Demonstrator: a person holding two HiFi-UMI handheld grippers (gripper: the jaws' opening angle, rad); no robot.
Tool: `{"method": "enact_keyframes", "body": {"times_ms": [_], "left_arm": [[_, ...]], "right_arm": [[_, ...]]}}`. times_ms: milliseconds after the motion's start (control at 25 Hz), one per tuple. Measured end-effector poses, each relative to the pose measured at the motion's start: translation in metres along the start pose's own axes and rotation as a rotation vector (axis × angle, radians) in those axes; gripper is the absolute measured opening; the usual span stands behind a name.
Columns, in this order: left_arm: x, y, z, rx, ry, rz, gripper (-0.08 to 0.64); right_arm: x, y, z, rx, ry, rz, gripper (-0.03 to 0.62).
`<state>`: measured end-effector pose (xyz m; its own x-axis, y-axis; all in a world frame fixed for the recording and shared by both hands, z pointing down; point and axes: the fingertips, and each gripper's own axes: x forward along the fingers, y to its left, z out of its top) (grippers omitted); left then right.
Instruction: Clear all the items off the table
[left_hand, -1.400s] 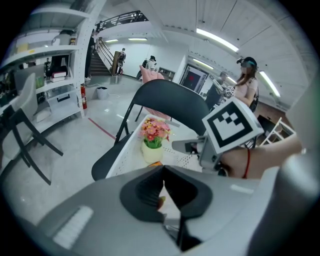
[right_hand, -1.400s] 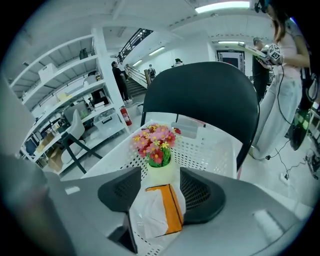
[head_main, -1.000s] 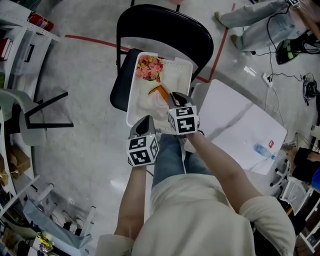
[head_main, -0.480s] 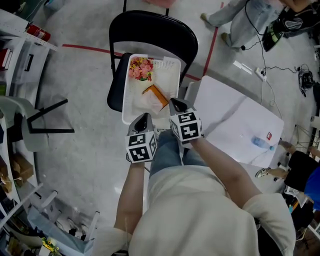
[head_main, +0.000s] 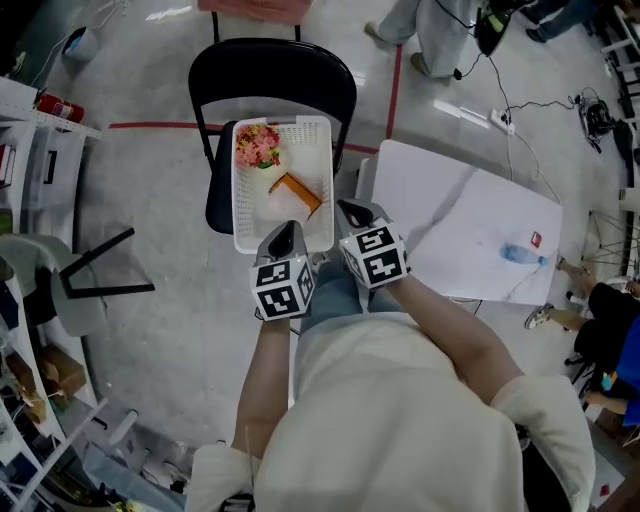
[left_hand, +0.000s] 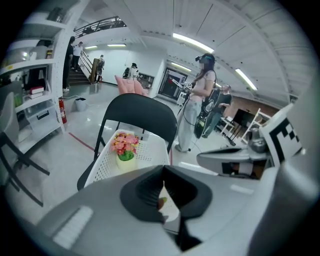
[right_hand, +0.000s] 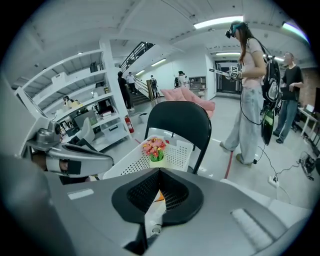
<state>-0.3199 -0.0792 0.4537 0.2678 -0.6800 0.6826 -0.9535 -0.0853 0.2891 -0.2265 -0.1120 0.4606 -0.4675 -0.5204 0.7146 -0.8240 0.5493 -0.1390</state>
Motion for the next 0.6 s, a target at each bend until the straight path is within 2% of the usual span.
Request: {"method": "enact_keyframes", "body": {"times_ms": [600], "left_arm": [[0.008,-0.077,0.009,0.193,0.051,-0.182,0.009]], "right_arm": [[-0.06,-0.044,-0.013,0.175,-0.079,-0.118,-0.002]]}}
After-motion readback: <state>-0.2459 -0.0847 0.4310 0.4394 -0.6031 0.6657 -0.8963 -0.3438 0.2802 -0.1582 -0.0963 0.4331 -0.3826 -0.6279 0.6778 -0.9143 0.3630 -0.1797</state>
